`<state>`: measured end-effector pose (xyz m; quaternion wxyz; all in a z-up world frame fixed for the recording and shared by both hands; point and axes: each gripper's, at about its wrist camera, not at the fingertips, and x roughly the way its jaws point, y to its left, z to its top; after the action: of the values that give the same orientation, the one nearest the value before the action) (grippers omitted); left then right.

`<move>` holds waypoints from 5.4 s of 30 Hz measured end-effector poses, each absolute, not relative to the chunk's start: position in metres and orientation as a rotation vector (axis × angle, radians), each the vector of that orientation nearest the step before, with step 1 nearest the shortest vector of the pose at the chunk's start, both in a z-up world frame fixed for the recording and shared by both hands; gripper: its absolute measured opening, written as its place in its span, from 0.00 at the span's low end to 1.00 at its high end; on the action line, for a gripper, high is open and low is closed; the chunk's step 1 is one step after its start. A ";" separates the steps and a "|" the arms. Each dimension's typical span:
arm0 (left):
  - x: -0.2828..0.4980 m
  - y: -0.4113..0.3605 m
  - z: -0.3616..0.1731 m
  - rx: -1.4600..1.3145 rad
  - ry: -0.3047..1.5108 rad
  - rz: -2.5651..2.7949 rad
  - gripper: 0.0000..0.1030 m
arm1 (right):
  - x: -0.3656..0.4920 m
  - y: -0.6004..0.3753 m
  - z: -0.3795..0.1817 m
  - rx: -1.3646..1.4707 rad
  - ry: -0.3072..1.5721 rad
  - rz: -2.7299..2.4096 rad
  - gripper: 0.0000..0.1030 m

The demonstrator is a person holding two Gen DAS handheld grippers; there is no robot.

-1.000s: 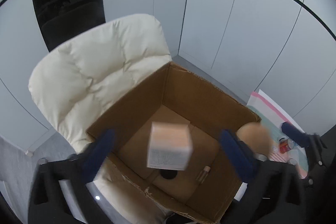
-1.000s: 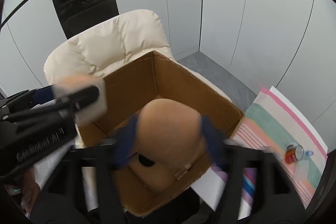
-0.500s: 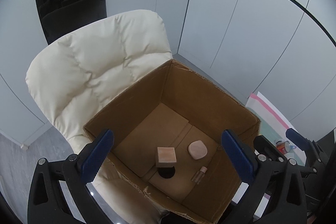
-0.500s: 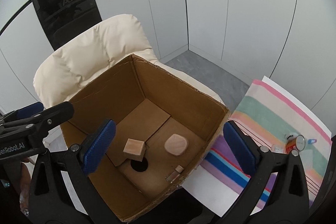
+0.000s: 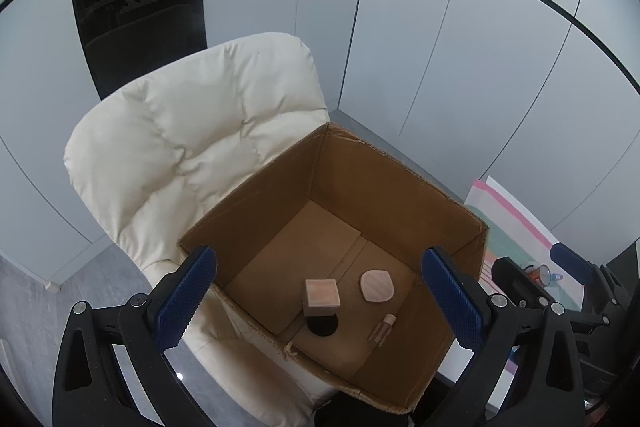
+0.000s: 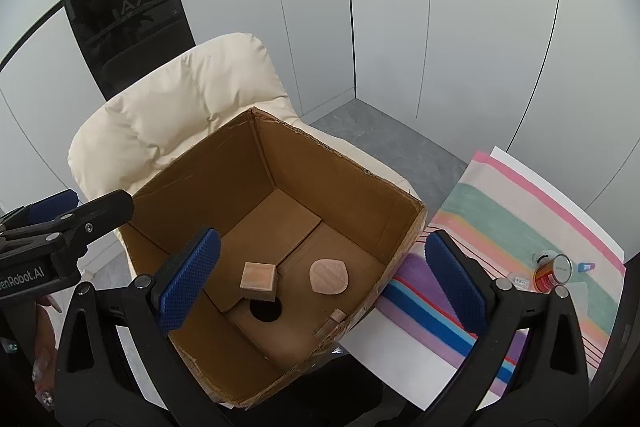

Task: Organize objects
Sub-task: 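Withdraw both open tools from the box back toward the striped cloth, then grasp the white labeled oval container with the left tool while the right tool grasps the frosted square lid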

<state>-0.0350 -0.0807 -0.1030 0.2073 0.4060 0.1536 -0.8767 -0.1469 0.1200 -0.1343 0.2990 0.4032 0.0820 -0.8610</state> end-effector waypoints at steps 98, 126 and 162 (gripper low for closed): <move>0.002 0.193 -0.122 1.553 0.064 -2.834 1.00 | 0.026 0.468 -0.129 1.437 -0.314 -2.804 1.00; -0.179 0.267 -0.241 1.555 -0.022 -2.792 1.00 | -0.145 0.528 -0.247 1.546 -0.225 -2.774 1.00; -0.317 0.320 -0.379 1.684 0.124 -2.682 0.57 | -0.322 0.516 -0.378 1.517 0.003 -2.698 0.83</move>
<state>-0.3168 0.3200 -0.3791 -0.0137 0.5312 0.0391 -0.8462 -0.3221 0.5156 -0.3783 0.0233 0.4899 0.0010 -0.8715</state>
